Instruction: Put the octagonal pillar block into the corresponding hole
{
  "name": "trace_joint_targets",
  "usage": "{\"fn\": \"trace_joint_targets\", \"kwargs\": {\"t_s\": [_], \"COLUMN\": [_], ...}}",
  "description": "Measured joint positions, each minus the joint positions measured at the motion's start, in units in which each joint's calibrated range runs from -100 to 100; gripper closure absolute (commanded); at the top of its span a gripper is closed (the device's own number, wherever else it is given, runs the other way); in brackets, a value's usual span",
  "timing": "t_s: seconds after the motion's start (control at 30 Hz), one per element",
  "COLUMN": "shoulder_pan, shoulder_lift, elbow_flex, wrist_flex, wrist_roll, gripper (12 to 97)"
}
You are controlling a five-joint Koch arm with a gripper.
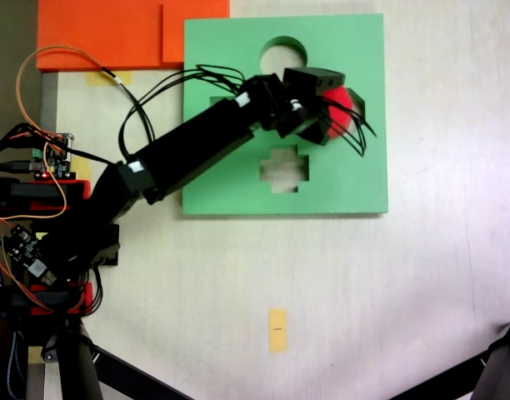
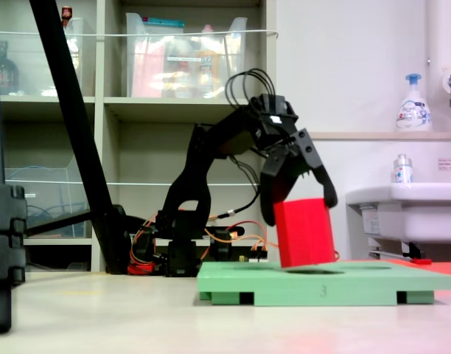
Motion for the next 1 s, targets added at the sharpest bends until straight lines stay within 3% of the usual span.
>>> {"fn": "trace_joint_targets", "kwargs": {"t_s": [1.0], "shoulder_pan": [0.6], "shoulder_lift": [14.5], "elbow_flex": [8.0], "wrist_flex": [0.2], "wrist_roll": [-11.6], "gripper": [67.4]}}
